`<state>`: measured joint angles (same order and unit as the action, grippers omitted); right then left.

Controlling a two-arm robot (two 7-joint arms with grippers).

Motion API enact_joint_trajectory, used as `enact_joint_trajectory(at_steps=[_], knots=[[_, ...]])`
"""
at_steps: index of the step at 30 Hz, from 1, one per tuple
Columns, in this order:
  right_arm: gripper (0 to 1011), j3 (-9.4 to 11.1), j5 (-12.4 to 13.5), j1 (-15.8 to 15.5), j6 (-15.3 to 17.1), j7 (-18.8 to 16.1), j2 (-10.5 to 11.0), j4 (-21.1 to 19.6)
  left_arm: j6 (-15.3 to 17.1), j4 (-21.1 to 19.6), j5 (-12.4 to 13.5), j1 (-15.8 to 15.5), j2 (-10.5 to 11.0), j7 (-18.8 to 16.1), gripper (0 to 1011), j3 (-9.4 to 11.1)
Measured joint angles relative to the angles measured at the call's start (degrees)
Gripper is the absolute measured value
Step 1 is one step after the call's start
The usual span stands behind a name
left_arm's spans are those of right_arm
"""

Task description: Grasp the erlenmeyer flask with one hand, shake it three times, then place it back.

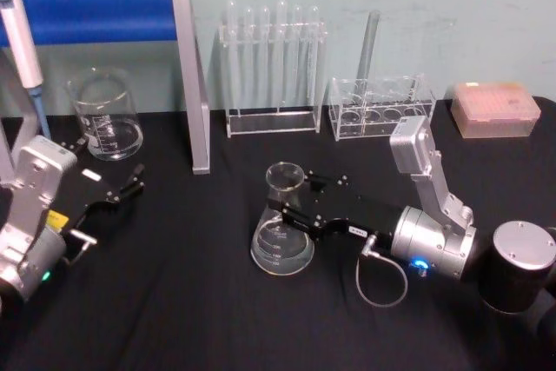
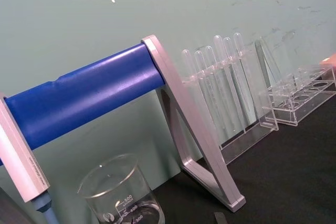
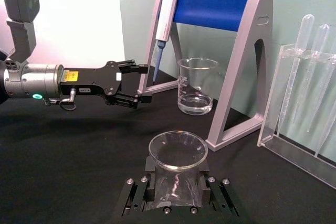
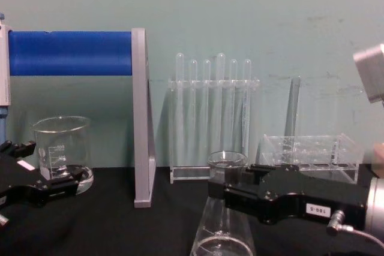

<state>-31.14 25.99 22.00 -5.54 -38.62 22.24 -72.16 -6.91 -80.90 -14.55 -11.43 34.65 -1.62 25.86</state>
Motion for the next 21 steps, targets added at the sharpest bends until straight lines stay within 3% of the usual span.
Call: enact_joint_trajectory(at_steps=[5,11,13,14,21], knots=[[452,0.59,0.91,-0.64,0.62,0.40,0.13,-0.67,0.00,0.00,0.00,0.00,0.00,0.00,1001,0.00],[452,2.45,2.43,-2.66,2.25,3.56,0.65,-5.97,0.00,0.00,0.00,0.00,0.00,0.00,1001,0.00],[452,3.83,2.29,-4.72,3.72,8.06,1.20,-11.05,0.00,0.00,0.00,0.00,0.00,0.00,1001,0.00],[452,3.83,2.29,-4.72,3.72,8.06,1.20,-11.05,0.00,0.00,0.00,0.00,0.00,0.00,1001,0.00],[452,8.48,-0.13,-10.56,7.52,19.69,1.78,-22.60,0.00,0.00,0.00,0.00,0.00,0.00,1001,0.00]])
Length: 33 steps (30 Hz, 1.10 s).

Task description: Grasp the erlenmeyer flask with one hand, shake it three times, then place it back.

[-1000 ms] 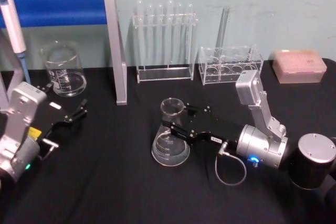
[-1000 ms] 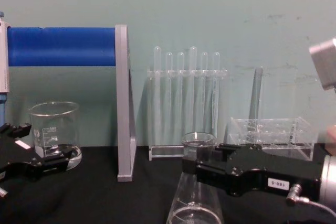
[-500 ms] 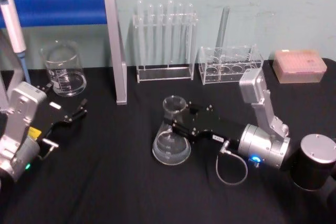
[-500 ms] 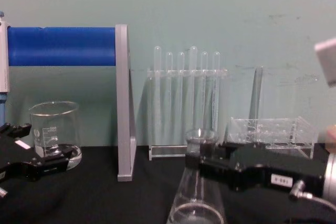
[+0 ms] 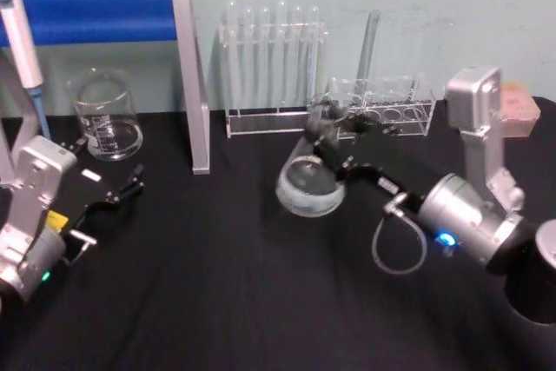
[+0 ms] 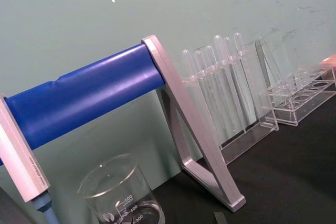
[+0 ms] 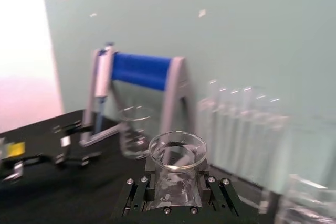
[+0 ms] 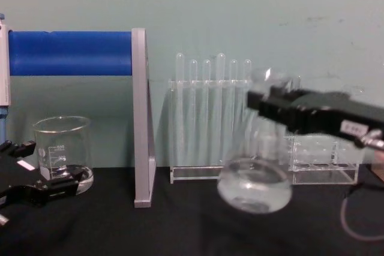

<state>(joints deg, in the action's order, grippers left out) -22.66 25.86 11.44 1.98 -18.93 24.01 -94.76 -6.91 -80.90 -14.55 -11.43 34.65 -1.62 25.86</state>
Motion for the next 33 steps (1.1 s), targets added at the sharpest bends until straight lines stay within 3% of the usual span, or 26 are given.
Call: enact_joint_trajectory(at_steps=[6,10,15,23,29,33], knots=[[452,3.47,-2.15,-2.77,1.59,5.94,-0.46,-4.37,0.00,0.00,0.00,0.00,0.00,0.00,1001,0.00],[452,5.03,-2.78,-3.68,2.09,7.54,-1.02,-5.25,0.00,0.00,0.00,0.00,0.00,0.00,1001,0.00],[452,5.51,-3.79,-3.90,2.09,7.35,-1.33,-5.37,0.00,0.00,0.00,0.00,0.00,0.00,1001,0.00],[452,3.78,-3.56,-2.61,1.32,0.57,-1.28,-4.36,0.00,0.00,0.00,0.00,0.00,0.00,1001,0.00],[452,-1.24,-1.73,-0.35,0.14,-8.48,-0.45,-3.59,0.00,0.00,0.00,0.00,0.00,0.00,1001,0.00],[452,-3.73,-0.68,0.92,-0.26,-11.75,-0.23,-3.04,0.00,0.00,0.00,0.00,0.00,0.00,1001,0.00]])
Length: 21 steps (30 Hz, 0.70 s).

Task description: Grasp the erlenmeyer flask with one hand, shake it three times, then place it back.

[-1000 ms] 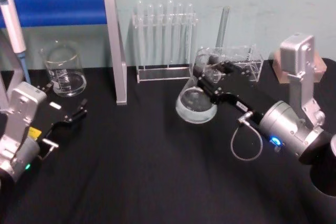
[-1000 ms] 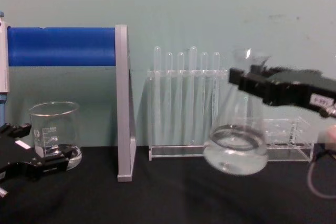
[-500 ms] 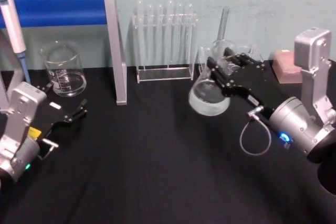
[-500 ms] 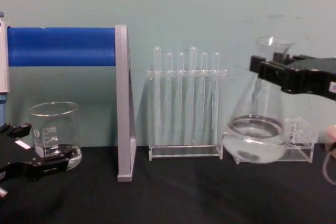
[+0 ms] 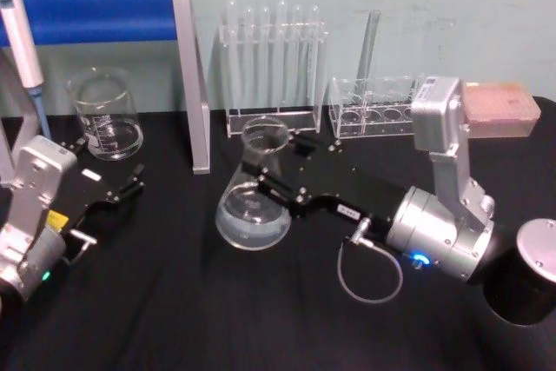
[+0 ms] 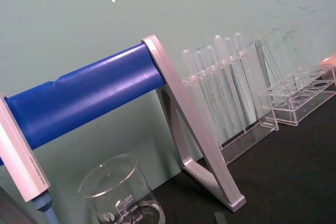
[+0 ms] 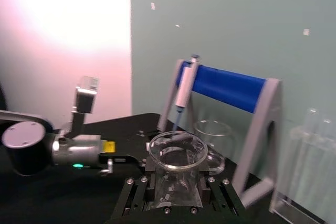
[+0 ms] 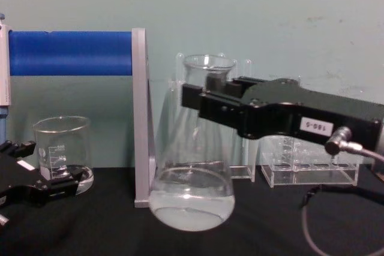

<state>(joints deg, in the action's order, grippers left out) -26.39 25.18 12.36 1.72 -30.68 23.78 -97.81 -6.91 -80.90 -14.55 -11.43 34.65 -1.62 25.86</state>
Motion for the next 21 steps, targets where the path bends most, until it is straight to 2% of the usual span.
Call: enact_joint_trajectory(at_steps=[4,9,16,18,21], knots=[[452,-0.89,0.69,0.88,-0.36,-0.76,0.04,0.74,0.00,-0.01,0.00,0.00,0.00,0.00,1001,0.00],[452,-0.27,1.22,1.40,-0.82,0.95,0.23,1.96,0.00,0.00,0.00,0.00,0.00,0.00,1001,0.00],[452,3.76,0.38,0.68,-1.02,7.19,1.22,2.68,0.00,0.00,0.00,0.00,0.00,0.00,1001,0.00],[452,6.33,-0.19,-0.40,-0.35,10.30,1.65,2.39,0.00,0.00,0.00,0.00,0.00,-0.01,1001,0.00],[452,8.14,-0.63,-1.27,0.24,12.17,1.92,2.04,0.00,0.00,0.00,0.00,0.00,0.00,1001,0.00]])
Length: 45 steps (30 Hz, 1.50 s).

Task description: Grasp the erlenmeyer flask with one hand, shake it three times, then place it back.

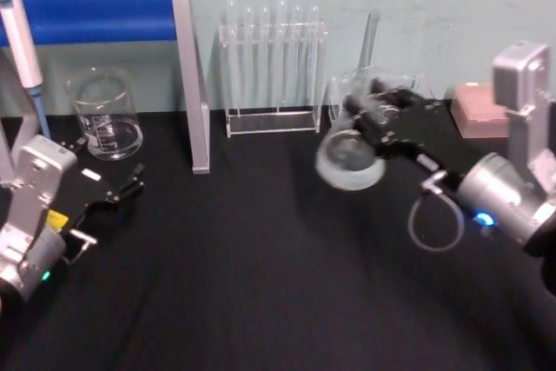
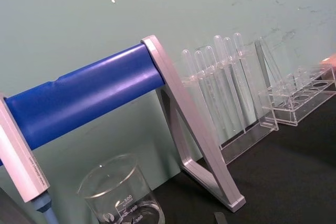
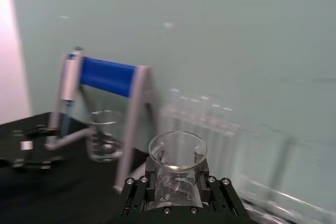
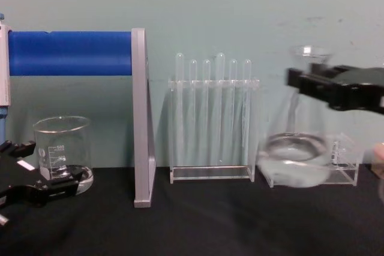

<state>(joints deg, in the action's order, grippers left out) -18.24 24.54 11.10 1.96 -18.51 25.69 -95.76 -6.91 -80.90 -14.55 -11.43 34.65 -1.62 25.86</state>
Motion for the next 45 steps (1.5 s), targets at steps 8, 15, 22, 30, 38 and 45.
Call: enact_joint_trajectory(at_steps=[8,15,22,30,38,45], knots=[[452,2.71,-0.87,-1.41,0.94,0.90,0.10,-1.18,0.00,0.00,0.00,0.00,0.00,0.00,1001,0.00],[452,-1.55,0.13,-0.19,1.39,-5.23,-0.72,-2.04,0.00,0.00,0.00,0.00,0.00,0.00,1001,0.00],[452,-7.65,1.74,2.09,1.49,-12.25,-0.72,-2.34,0.00,0.00,0.00,0.00,0.00,0.00,1001,0.00],[452,-10.37,2.95,3.44,0.87,-14.46,-0.40,-2.12,0.00,0.00,0.00,0.00,0.00,0.00,1001,0.00],[452,-8.37,2.65,2.01,-0.30,-8.28,-0.03,-2.52,0.00,0.00,0.00,0.00,0.00,0.00,1001,0.00],[452,-2.73,0.79,-1.55,-0.05,0.80,-0.47,-3.58,0.00,0.00,0.00,0.00,0.00,0.00,1001,0.00]])
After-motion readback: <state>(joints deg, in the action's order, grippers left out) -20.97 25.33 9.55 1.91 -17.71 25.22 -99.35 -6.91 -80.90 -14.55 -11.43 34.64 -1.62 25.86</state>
